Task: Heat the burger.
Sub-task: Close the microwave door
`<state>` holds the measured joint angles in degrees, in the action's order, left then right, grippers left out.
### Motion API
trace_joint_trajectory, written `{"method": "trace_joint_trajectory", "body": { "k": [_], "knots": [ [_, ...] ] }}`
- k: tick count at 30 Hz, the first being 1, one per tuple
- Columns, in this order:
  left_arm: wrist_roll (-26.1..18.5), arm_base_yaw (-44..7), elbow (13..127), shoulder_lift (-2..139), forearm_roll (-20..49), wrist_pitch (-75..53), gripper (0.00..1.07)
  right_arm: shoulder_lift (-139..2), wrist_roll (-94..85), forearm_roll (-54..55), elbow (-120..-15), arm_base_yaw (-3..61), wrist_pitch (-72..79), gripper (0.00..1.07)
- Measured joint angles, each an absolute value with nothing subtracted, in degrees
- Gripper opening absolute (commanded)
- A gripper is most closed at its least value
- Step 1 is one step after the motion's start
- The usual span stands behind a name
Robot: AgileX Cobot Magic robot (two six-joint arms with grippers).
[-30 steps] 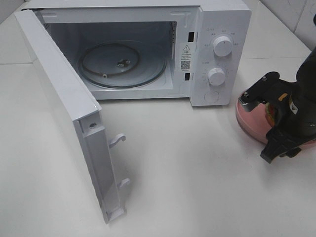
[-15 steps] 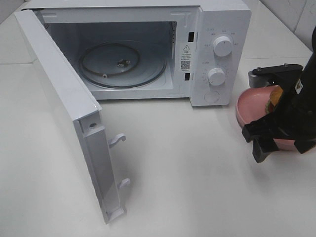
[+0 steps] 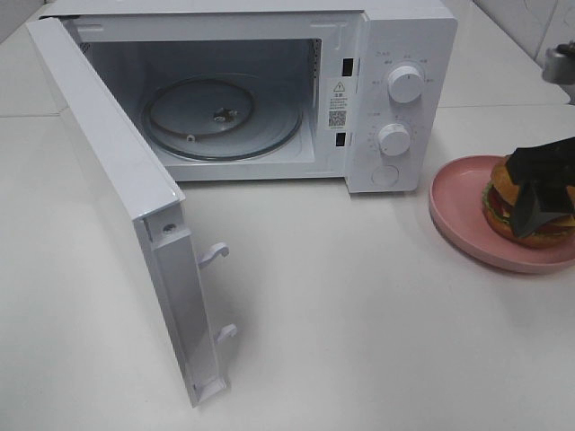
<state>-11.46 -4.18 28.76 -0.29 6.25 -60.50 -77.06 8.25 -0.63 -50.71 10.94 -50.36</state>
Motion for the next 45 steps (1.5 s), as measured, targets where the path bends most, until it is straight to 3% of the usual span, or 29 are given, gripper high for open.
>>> {"method": "trace_joint_trajectory", "body": {
  "k": [19,36,45],
  "knots": [
    [-11.5,-4.2,28.8,-0.3,6.2,-60.5,0.0,-48.1,5.6,-1.0,-50.4,10.9,-58.4,0.75],
    [-11.5,-4.2,28.8,-0.3,6.2,-60.5,0.0,-17.9,-2.9,3.8,-32.1,10.9,-54.8,0.73],
    [-11.5,-4.2,28.8,-0.3,6.2,-60.5,0.0,-4.8,-5.3,4.9,-30.3,10.9,-54.0,0.69]
  ]
}}
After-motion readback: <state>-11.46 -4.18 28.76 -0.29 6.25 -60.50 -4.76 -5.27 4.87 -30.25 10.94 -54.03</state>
